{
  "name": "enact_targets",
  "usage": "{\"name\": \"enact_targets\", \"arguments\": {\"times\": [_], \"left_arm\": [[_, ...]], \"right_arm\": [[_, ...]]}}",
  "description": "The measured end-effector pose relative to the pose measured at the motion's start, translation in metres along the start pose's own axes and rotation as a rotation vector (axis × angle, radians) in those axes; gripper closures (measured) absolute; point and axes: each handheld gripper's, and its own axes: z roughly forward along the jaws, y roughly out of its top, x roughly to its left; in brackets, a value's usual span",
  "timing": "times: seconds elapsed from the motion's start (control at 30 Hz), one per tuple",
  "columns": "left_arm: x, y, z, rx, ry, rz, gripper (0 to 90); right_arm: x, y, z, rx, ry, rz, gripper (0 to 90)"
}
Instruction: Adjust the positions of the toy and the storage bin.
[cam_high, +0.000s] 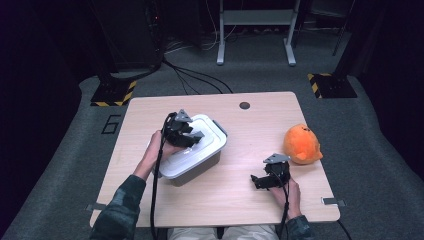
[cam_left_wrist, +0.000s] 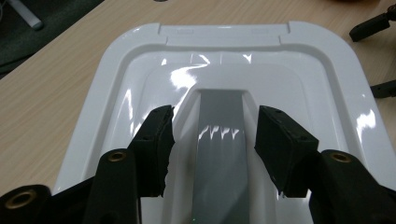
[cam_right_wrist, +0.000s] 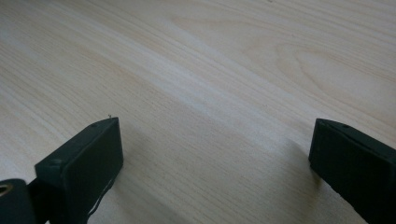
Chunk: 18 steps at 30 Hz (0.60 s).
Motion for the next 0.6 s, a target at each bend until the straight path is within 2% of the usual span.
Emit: {"name": "enact_targets", "arguments": {"times": [0.13, 0.27, 0.47, 0.6], "left_arm": [[0.003, -0.012, -0.011, -0.007, -0.016, -0.003, 45.2], [0.006, -0.02, -0.016, -0.026, -0.048, -0.015, 50.2], [0.006, -0.023, -0.015, -0.054, -0.066, -0.02, 65.3], [0.006, -0.023, -0.015, -0.058, -0.07, -0.022, 65.7]], "right_arm": [[0.0, 0.0, 0.0, 0.001, 0.0, 0.003, 2.1], [0.0, 0.0, 0.0, -0.001, -0.001, -0.001, 2.2], [0.0, 0.0, 0.0, -0.003, -0.002, -0.004, 2.3], [0.0, 0.0, 0.0, -0.003, -0.003, -0.004, 2.3]]}}
